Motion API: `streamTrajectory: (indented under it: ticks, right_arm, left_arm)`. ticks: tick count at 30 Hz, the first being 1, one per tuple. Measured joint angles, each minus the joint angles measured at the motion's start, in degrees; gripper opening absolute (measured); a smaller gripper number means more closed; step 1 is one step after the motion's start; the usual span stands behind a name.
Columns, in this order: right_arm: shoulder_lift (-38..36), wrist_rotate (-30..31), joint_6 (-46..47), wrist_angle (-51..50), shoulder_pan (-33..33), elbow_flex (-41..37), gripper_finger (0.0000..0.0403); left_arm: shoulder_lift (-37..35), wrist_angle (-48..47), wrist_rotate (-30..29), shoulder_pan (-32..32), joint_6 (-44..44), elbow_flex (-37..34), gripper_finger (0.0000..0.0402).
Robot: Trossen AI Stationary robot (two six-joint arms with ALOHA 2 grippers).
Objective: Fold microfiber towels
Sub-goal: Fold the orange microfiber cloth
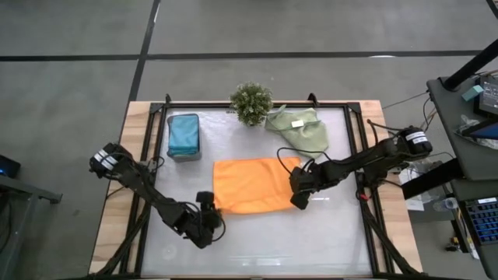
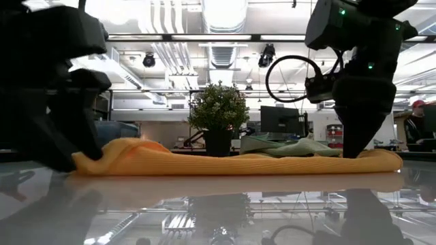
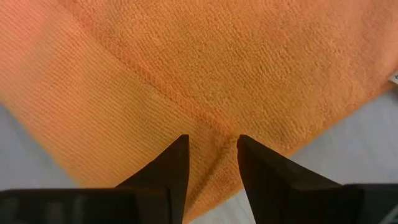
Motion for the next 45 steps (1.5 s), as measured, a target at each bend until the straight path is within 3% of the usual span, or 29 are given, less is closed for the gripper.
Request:
streamTrajectory:
  ticks: [8,13,17,30,34,41,45]
  right_arm:
    - [-0.1,-0.1,-0.7,1.5,0.1,0.0,0.0081]
    - [-0.1,-0.5,-2.0,1.4,0.4,0.0,0.0022]
    - [-0.4,-0.6,-3.0,0.6,0.8,0.2,0.001]
    - [-7.0,-2.0,-7.1,-4.1,5.3,0.4,0.0009]
    - [-9.0,-6.0,-9.0,-3.6,8.7,0.4,0.0009]
    - [-9.8,-13.2,-7.8,1.7,15.6,0.4,0.0009]
    - [-9.7,-12.0,-6.8,5.5,17.7,0.4,0.0009]
  left_arm:
    - [3.7,0.7,-3.7,0.0,-0.5,0.2,0.0135]
    - [3.6,0.0,-4.1,0.0,-0.5,0.1,0.0067]
    - [2.4,-0.6,-3.0,0.0,-0.4,-0.1,0.0009]
    - [-8.5,-5.1,-0.4,0.0,3.0,-0.4,0.0002]
    - [-11.9,-4.9,5.2,0.0,3.1,-0.5,0.0001]
    - [-14.9,1.1,22.3,-0.1,0.4,-0.5,0.0001]
    - [-15.2,2.6,22.4,-0.1,-1.4,-0.5,0.0001]
